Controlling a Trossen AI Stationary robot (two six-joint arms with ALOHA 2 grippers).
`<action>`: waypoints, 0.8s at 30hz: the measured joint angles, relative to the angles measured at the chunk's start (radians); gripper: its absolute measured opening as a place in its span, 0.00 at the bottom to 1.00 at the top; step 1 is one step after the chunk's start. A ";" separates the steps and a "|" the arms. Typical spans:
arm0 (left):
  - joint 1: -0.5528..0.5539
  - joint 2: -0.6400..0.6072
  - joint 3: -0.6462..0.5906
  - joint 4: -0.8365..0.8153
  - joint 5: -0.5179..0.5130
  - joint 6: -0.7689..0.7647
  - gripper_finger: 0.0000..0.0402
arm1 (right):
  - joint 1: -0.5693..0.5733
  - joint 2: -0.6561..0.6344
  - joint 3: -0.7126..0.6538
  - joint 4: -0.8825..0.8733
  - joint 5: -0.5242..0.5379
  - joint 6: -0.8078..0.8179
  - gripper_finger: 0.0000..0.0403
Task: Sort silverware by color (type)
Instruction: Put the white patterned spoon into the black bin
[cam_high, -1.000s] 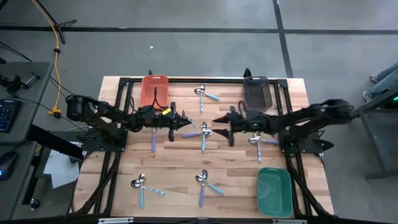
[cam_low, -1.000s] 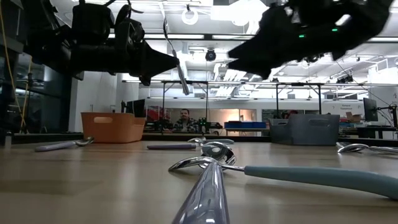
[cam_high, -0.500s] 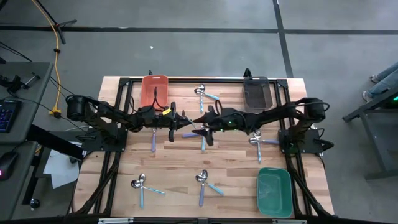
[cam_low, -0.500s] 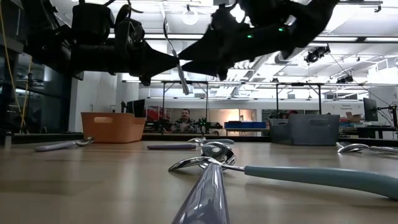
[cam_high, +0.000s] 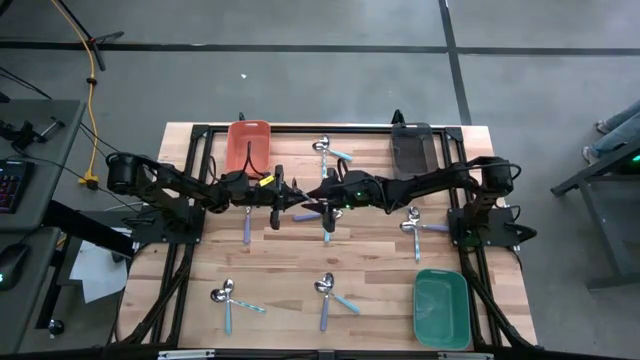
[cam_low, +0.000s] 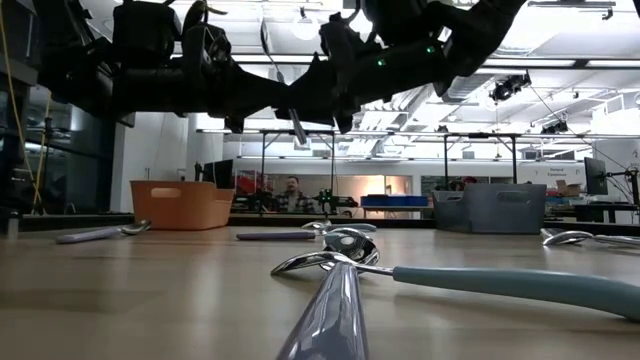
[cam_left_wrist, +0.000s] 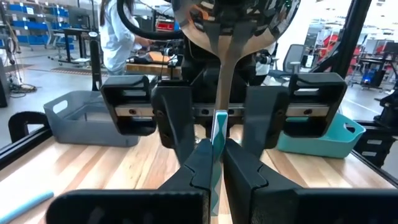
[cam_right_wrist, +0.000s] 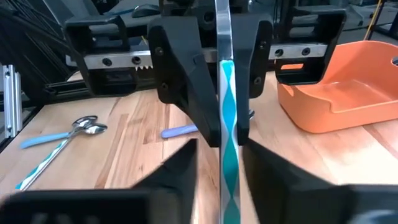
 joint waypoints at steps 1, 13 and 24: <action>0.000 0.000 0.000 0.000 0.000 0.000 0.02 | 0.000 0.000 0.000 -0.005 0.000 0.000 0.19; 0.001 0.000 0.000 -0.001 0.000 -0.024 0.13 | 0.002 -0.006 0.033 -0.077 0.000 -0.024 0.03; 0.001 0.000 0.000 -0.015 -0.010 -0.006 0.25 | 0.002 -0.172 0.062 -0.346 0.113 -0.034 0.02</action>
